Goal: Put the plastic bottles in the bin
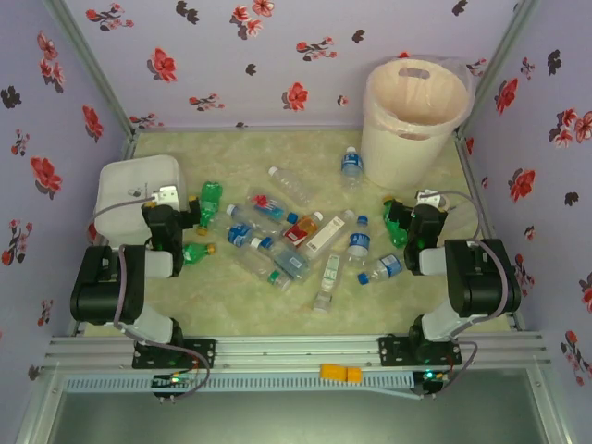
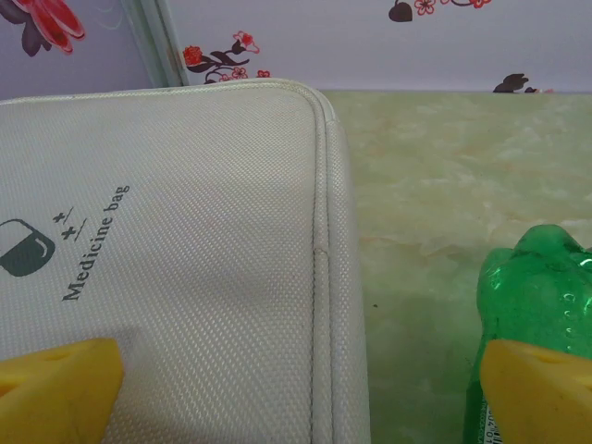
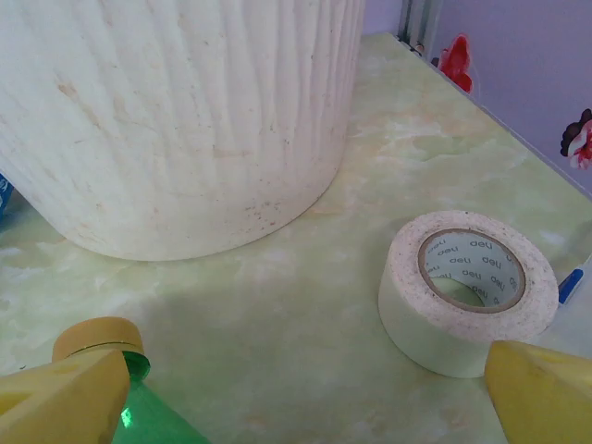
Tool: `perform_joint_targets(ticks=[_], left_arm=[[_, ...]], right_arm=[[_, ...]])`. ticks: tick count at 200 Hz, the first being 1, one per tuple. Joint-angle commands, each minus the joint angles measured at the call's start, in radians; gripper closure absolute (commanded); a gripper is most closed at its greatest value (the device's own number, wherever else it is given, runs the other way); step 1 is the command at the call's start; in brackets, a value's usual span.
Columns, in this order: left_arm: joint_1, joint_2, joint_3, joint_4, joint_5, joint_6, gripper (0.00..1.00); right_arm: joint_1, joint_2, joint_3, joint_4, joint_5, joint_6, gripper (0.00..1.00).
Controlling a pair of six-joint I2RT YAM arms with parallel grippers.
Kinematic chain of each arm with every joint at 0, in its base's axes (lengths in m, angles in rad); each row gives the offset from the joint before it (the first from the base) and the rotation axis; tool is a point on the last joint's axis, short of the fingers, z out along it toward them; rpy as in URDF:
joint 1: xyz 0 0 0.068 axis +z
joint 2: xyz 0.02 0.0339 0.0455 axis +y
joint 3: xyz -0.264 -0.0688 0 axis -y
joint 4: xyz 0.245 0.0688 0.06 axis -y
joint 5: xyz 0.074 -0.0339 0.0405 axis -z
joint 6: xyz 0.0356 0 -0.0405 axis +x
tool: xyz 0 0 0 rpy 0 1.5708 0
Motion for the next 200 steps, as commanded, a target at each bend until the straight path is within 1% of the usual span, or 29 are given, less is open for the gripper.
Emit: perform_joint_targets(ticks=[1, 34, 52, 167, 190, 200], left_arm=[[0.009, 0.010, -0.002, -0.028, 0.006, -0.005, 0.00], [0.009, 0.010, -0.002, -0.026, 0.007, -0.007, 0.00], [0.009, 0.010, 0.001, -0.033, 0.030, -0.002, 0.00], [0.013, 0.009, 0.003, -0.037, 0.037, -0.004, 0.00], [0.012, 0.007, 0.000, -0.031, 0.033, -0.001, 0.00], [0.008, -0.020, 0.004, -0.056, 0.009, -0.007, 0.00]], right_arm=[[-0.001, -0.002, 0.008, 0.008, -0.018, -0.012, 0.01], [-0.001, -0.003, 0.008, 0.006, -0.019, -0.013, 0.01], [-0.001, -0.003, 0.008, 0.007, -0.020, -0.011, 0.01], [-0.007, -0.004, 0.005, 0.009, -0.027, -0.011, 0.01], [-0.005, -0.046, 0.007, -0.017, -0.005, -0.006, 0.01], [-0.004, -0.090, 0.014, -0.074, 0.004, -0.003, 0.01]])
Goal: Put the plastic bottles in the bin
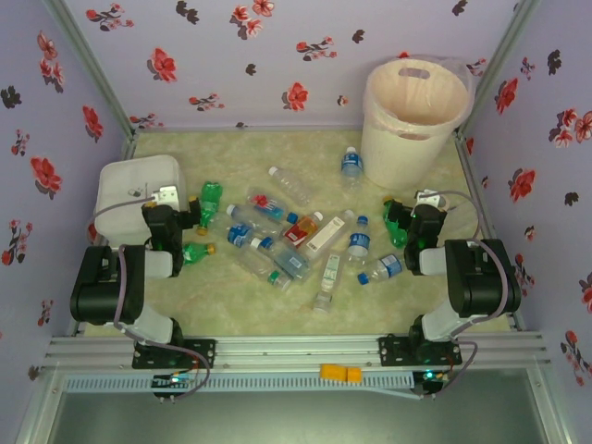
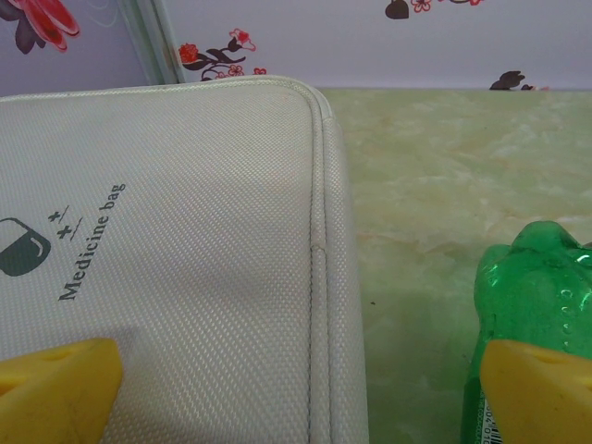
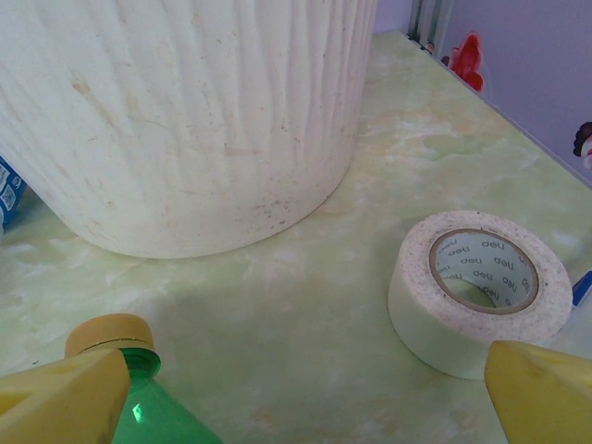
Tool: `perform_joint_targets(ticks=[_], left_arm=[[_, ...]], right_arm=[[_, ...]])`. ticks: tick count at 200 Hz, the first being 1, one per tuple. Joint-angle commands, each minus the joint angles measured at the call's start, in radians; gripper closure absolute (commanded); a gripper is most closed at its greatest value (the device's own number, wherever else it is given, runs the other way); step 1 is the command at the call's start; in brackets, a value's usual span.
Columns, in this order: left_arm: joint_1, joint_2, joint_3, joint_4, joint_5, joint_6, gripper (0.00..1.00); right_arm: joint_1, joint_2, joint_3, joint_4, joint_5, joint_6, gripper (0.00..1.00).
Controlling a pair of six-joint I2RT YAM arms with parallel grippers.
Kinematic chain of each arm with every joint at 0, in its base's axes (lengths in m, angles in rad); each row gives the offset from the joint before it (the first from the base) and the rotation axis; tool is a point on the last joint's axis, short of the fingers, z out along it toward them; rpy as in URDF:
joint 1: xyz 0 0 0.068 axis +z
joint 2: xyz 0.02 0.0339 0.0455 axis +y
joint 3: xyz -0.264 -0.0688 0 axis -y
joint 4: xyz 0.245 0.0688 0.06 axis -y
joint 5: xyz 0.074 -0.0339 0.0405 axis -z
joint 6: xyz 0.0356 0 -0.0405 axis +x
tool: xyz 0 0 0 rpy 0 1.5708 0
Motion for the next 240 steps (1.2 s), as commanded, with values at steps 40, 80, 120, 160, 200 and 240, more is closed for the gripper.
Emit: perform_joint_targets(ticks=[40, 80, 120, 160, 200, 240], left_arm=[[-0.018, -0.180, 0.021, -0.208, -0.087, -0.004, 0.00], [-0.093, -0.447, 0.084, -0.429, -0.130, -0.149, 0.00], [-0.164, -0.546, 0.274, -0.836, 0.170, -0.483, 0.00], [-0.437, -0.525, 0.341, -1.003, 0.161, -0.550, 0.00], [-0.604, -0.420, 0.335, -0.926, 0.099, -0.607, 0.00], [-0.637, -0.241, 0.416, -0.853, 0.148, -0.641, 0.00]], right_arm=[[0.011, -0.253, 0.049, -0.258, 0.092, 0.012, 0.01], [0.015, -0.491, 0.156, -0.664, 0.063, 0.214, 0.01], [0.019, -0.619, 0.305, -1.105, -0.149, 0.412, 0.01], [0.056, -0.623, 0.454, -1.444, -0.294, 0.429, 0.01], [0.090, -0.547, 0.519, -1.619, -0.276, 0.304, 0.01], [0.093, -0.337, 0.609, -1.617, -0.273, 0.236, 0.01]])
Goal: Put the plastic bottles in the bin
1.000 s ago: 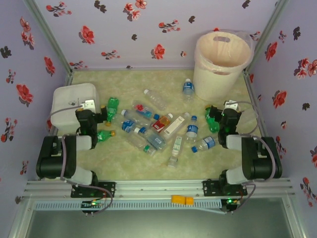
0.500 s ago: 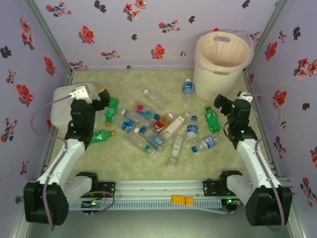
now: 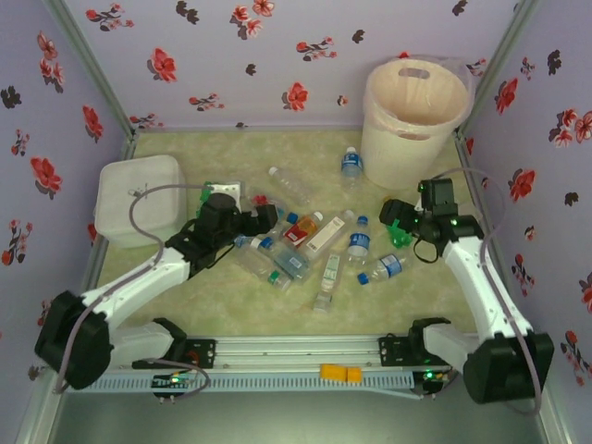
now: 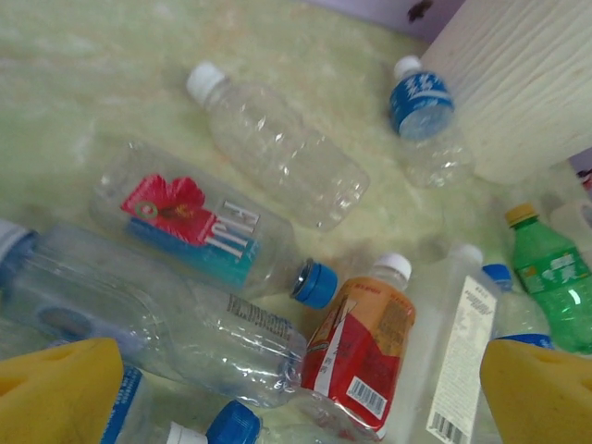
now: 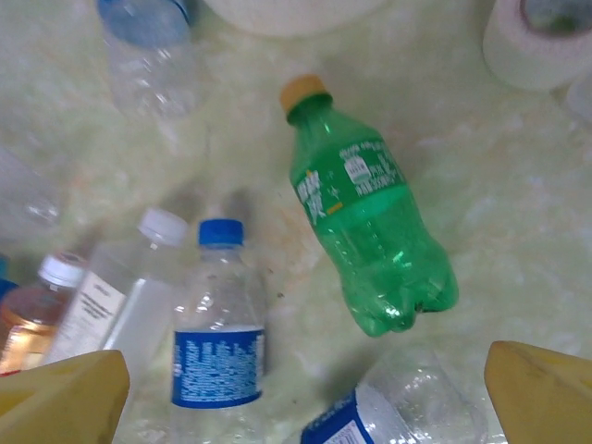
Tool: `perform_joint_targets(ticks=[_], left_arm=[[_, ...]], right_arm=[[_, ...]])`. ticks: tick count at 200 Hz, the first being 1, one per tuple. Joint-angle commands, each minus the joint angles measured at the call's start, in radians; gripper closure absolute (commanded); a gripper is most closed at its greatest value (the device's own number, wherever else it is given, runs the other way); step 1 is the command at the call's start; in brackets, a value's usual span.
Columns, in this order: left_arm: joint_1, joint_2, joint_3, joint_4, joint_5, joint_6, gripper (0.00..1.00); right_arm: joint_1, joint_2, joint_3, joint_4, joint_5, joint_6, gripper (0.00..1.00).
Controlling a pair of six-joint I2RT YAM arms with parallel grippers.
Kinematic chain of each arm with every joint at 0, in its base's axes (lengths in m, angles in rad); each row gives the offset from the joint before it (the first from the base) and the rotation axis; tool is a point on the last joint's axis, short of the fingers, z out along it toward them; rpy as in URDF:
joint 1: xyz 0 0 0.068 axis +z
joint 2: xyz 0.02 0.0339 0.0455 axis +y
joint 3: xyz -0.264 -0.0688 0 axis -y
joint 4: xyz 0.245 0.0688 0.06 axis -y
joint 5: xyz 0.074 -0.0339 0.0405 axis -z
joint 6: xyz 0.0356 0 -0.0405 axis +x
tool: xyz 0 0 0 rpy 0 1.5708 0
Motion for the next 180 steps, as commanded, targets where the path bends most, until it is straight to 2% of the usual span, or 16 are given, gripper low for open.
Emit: perform_joint_targets(ticks=[1, 33, 67, 94, 150, 180], left_arm=[[-0.013, 0.082, 0.078, 0.047, 0.017, -0.045, 0.00], [-0.021, 0.140, 0.095, 0.052, 0.059, -0.049, 0.00], [-0.020, 0.097, 0.033, 0.048, 0.039, -0.046, 0.00], [-0.003, 0.043, -0.019, 0.056, -0.010, -0.046, 0.00], [0.062, -0.043, -0.123, 0.154, -0.014, -0.115, 0.00], [0.100, -0.052, -0.143, 0.180, -0.016, -0.132, 0.00]], right_arm=[[0.007, 0.113, 0.069, -0.046, -0.005, -0.069, 0.01], [0.011, 0.277, 0.146, -0.032, 0.088, -0.110, 0.03], [0.011, 0.406, 0.210, -0.049, 0.200, -0.156, 0.08], [0.011, 0.477, 0.211, -0.009, 0.177, -0.170, 0.09], [0.011, 0.598, 0.210, 0.066, 0.124, -0.172, 0.13], [0.011, 0.656, 0.216, 0.088, 0.120, -0.162, 0.19]])
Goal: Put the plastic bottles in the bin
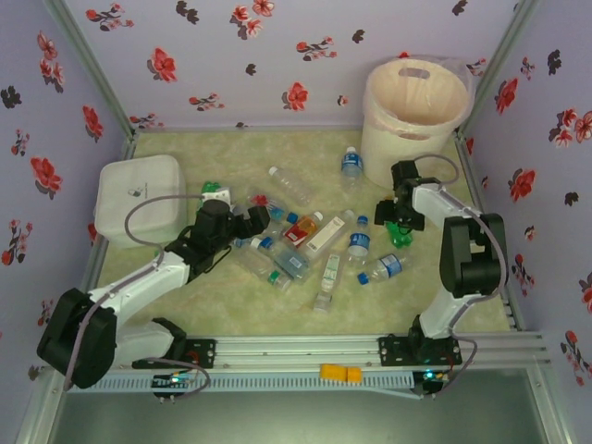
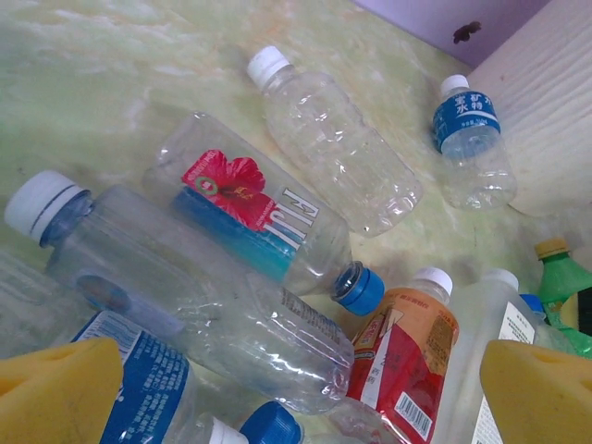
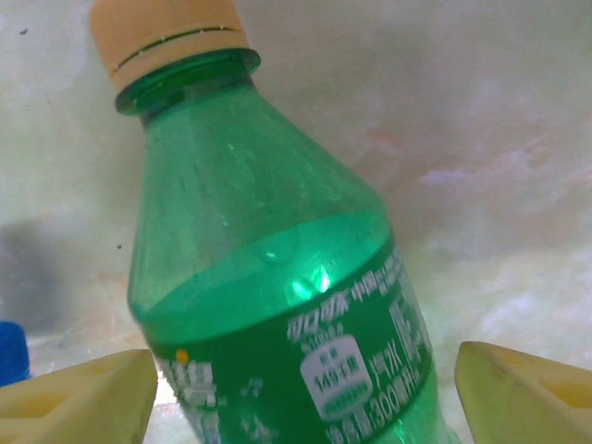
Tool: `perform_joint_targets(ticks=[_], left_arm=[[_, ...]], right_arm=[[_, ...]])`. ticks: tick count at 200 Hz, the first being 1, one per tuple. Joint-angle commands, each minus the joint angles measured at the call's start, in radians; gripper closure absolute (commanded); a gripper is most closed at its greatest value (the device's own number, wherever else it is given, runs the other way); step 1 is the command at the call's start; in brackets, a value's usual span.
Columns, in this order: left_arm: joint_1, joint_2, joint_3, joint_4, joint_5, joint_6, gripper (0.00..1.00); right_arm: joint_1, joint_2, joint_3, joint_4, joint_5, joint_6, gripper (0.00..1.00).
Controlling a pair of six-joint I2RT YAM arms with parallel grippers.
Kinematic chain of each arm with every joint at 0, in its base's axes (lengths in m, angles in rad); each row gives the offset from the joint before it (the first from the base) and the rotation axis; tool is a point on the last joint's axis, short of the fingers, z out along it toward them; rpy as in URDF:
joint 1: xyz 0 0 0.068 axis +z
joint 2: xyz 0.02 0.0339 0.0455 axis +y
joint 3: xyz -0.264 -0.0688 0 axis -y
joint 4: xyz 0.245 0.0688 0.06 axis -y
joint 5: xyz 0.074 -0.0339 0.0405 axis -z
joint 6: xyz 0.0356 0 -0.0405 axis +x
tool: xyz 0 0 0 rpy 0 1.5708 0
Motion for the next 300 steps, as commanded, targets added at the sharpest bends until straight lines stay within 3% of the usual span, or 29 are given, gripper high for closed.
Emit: perform_joint_targets(ticks=[1, 50, 63, 111, 137, 164, 222, 263, 300], left_arm=[[0.031, -0.016, -0.015, 0.067, -0.020, -0.038, 0.00], [0.070, 0.051, -0.008, 0.204, -0.001, -0.120, 0.00], [0.071, 0.070, -0.009, 0.243, 0.002, -0.132, 0.00], [0.075, 0.116, 0.027, 0.242, 0.035, -0.117, 0.00], [0.081, 0.128, 0.033, 0.240, 0.047, -0.120, 0.00], [0.107, 0.156, 0.061, 0.260, 0.089, -0.125, 0.00], [0.132, 0.151, 0.071, 0.248, 0.189, -0.117, 0.00], [0.134, 0.080, 0.081, 0.102, 0.226, -0.003, 0.00], [0.135, 0.025, 0.033, 0.037, 0.225, 0.025, 0.00]], right_arm=[[0.007, 0.042, 0.027, 0.026, -0.012, -0.003, 0.19], [0.013, 0.076, 0.063, 0.018, -0.005, -0.009, 0.31], [0.013, 0.078, 0.077, -0.006, 0.018, -0.019, 0.38], [0.026, -0.032, 0.074, 0.004, -0.029, 0.006, 0.50], [0.040, -0.134, 0.074, 0.010, -0.112, 0.028, 0.52], [0.068, -0.196, 0.122, 0.008, -0.335, 0.036, 0.53], [0.177, -0.240, 0.316, 0.128, -0.543, 0.166, 0.53], [0.160, -0.196, 0.603, 0.027, -0.446, 0.118, 0.53], [0.026, -0.119, 0.800, -0.012, -0.316, 0.116, 0.54]])
